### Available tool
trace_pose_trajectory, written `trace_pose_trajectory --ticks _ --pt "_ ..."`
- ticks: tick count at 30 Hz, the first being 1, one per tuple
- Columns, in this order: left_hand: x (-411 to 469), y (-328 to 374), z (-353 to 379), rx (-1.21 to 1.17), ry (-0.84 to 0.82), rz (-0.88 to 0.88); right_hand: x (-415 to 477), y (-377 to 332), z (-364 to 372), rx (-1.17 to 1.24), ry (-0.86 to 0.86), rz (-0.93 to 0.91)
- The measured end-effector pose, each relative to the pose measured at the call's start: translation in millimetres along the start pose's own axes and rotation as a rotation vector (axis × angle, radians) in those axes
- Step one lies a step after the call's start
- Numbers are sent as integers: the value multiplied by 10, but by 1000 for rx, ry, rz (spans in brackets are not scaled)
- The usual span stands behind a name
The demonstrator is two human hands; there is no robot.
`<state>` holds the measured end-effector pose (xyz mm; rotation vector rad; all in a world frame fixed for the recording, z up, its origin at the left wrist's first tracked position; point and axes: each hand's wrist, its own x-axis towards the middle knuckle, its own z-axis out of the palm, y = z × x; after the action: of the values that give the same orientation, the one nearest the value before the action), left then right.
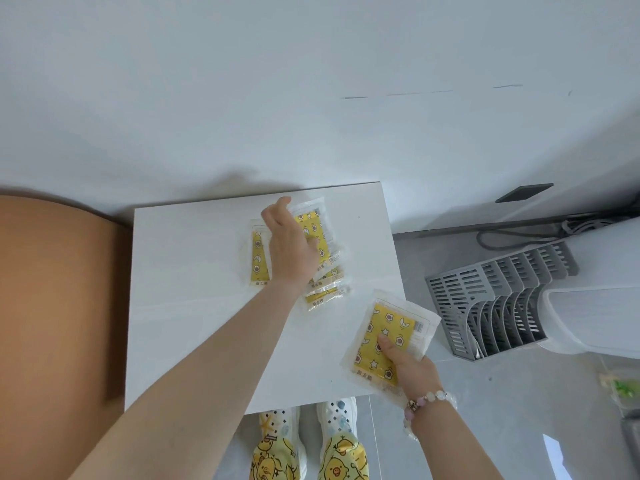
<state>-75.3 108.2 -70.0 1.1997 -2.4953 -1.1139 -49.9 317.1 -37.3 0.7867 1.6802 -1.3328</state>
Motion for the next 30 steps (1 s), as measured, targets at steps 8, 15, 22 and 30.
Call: trace_pose_trajectory --ticks 8,15,22,30 --pt "-45 94 -534 -449 -175 -246 104 -181 -69 42 -55 -7" --pt "-479 287 -685 -616 -588 -180 92 -341 -66 270 -158 -18" --pt "-772 293 -332 -526 -583 -196 86 -358 59 400 -358 -7" --pt "-933 284 -162 -325 -344 -167 106 -184 126 190 -200 -70"
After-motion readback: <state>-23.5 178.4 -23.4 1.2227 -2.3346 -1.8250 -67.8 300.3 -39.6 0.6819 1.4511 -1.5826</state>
